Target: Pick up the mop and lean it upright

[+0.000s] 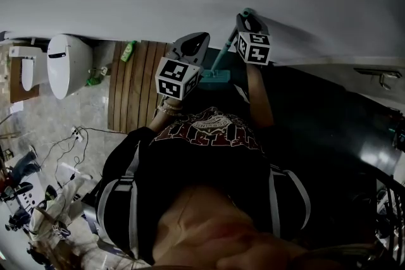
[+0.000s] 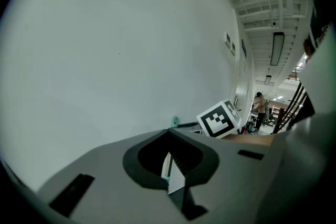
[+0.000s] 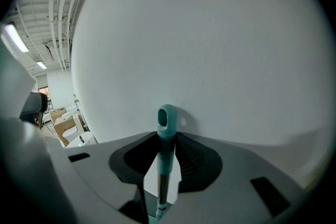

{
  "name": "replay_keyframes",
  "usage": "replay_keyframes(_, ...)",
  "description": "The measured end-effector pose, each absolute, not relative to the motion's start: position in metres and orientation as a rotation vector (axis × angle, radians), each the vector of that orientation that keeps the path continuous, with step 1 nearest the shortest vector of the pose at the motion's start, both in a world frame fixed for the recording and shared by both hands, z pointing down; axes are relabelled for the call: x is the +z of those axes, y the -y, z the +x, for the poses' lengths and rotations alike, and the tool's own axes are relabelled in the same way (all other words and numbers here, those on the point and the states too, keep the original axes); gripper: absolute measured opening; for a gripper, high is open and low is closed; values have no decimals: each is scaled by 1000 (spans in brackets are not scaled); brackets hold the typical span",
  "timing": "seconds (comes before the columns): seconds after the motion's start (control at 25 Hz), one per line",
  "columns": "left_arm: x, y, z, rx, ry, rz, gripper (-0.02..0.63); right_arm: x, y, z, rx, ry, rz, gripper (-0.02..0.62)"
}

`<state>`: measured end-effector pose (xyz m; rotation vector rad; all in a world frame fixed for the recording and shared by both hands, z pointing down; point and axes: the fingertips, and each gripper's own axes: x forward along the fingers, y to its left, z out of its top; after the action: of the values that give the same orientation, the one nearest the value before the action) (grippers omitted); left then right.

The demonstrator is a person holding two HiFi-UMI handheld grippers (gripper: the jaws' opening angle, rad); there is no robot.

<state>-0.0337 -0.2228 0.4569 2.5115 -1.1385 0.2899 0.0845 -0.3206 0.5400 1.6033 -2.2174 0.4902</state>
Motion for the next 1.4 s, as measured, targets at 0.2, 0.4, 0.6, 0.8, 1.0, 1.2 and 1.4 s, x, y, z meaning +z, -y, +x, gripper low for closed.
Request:
replay_keyframes(0.2, 456, 223, -37, 289, 1141, 2516, 46, 551, 321, 78, 489, 2188, 1533, 112)
replay_keyframes(0.4, 455, 220, -39, 279, 1139, 2512, 46, 542, 315, 78, 493, 2206, 1568, 115)
replay_keyframes(0.6, 452, 220, -38, 271, 1141, 2525, 46, 521, 300, 85, 481, 2225, 1623, 115)
replay_keyframes(0.8, 451, 219, -33, 267, 1126, 2536, 46, 497, 278, 84, 440, 2288, 1607, 114)
replay_keyframes(1.0, 448, 214, -26, 267, 1103, 2552, 46, 474, 258, 84, 415, 2331, 1620, 66)
replay_keyframes(1.2, 444, 205, -15, 259, 1078, 2572, 46, 462, 238, 90, 406, 2349, 1641, 37)
replay_keyframes(1.4, 441, 196, -7, 259, 1051, 2590, 46, 452, 220, 92, 408, 2363, 1657, 21)
